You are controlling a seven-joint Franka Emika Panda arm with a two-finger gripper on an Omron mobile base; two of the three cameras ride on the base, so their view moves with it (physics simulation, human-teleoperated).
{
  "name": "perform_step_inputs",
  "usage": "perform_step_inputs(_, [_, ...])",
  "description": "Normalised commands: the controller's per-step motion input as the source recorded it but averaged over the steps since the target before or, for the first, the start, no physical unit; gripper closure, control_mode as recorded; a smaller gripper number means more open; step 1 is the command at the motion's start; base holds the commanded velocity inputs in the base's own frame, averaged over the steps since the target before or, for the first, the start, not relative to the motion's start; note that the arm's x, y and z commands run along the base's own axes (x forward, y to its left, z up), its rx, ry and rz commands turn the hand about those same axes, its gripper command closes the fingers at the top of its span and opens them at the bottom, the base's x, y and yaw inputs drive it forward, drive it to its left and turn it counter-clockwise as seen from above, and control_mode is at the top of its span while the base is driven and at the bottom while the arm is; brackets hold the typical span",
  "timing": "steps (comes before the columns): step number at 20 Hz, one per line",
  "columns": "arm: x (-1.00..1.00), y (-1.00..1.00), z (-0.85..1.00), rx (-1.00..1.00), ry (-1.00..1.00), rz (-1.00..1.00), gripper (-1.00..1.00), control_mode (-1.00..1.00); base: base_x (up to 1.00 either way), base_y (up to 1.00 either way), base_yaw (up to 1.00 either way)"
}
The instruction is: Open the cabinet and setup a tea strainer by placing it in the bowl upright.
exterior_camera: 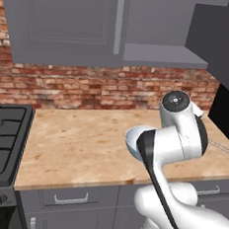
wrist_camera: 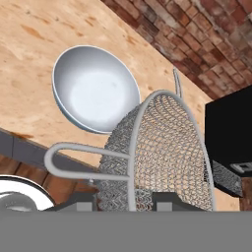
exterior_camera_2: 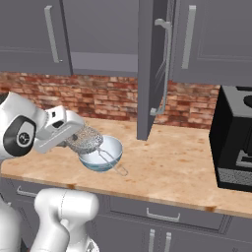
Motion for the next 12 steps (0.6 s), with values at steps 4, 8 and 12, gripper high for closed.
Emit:
perform_step_inputs(4, [0.25,0.0,-0.06,0.02,0.0,0.01,1.0,-1.0,0.0,0.0,0.0])
perform_step_inputs(8, [0.32,0.09,-0.41,0.0,0.13,0.0,1.0,-1.0,0.0,0.0,0.0])
perform_step_inputs(12, [0.36,0.07,-0.49,0.0,0.09,0.0,1.0,-1.0,0.0,0.0,0.0])
